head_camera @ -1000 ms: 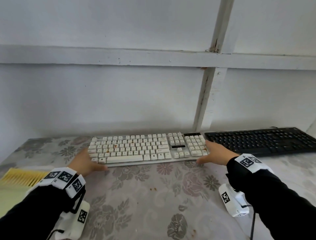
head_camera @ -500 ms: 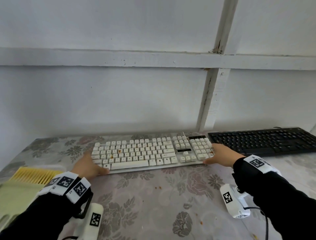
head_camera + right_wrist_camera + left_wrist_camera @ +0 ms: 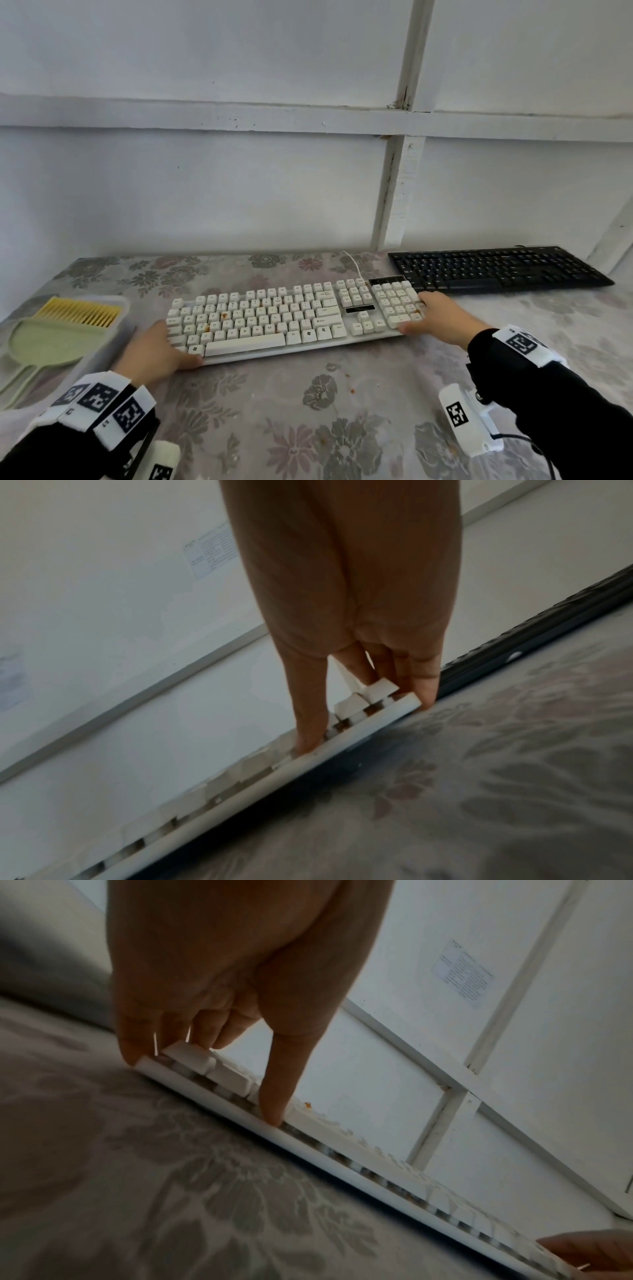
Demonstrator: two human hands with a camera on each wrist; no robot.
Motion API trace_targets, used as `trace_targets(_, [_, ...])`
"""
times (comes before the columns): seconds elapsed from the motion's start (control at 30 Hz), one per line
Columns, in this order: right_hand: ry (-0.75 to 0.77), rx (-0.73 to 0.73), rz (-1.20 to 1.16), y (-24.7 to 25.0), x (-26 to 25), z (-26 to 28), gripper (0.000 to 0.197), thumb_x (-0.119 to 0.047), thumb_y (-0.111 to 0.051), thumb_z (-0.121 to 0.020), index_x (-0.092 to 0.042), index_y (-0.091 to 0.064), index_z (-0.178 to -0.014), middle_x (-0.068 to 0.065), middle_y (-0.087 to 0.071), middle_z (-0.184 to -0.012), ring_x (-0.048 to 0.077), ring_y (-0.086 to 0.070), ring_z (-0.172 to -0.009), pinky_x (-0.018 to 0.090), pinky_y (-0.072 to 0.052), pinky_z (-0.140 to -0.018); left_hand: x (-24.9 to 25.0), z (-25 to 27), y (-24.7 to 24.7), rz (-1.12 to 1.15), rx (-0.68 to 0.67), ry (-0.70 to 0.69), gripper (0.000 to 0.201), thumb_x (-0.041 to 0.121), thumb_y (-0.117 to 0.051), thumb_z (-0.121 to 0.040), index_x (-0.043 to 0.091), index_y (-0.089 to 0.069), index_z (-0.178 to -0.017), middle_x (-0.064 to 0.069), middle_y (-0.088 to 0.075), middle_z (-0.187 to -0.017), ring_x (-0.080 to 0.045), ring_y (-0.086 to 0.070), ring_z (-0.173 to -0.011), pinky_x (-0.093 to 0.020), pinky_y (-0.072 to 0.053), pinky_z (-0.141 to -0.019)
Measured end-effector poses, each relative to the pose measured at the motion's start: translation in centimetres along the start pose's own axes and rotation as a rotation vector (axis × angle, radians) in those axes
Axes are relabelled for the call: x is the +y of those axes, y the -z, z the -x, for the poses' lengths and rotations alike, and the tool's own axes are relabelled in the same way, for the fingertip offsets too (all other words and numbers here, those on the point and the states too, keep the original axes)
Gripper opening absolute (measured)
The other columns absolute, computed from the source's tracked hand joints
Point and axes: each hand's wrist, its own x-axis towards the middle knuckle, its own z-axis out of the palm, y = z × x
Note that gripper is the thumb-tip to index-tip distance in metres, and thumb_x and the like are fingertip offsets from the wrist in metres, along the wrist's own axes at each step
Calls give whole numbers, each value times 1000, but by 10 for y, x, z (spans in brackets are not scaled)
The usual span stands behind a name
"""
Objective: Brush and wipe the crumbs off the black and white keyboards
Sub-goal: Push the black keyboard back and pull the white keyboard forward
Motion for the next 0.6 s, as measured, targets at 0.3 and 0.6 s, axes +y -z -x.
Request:
trace_targets(0.3, [55,11,-64,17,27,64,29,-24,-79,-75,-22,-50,-81,-8,-53,-84,-3,-47,-67,7,-37,-49,10,55,-18,54,-1,69,67,15,-86,-63,4,-55,-121,-13,-62,-119,-26,-55,-97,-33,-39,-90])
trace_targets(0.6, [15,-7,-85,28,64,92,28,-23,-77,-77,-25,-50,-80,-12,-54,-81,-4,-48,-69,7,-36,-49,17,68,-43,119,16,71,71,15,-88,-59,9,-53,-120,-10,-63,-111,-23,-54,-93,-32,-42,-84])
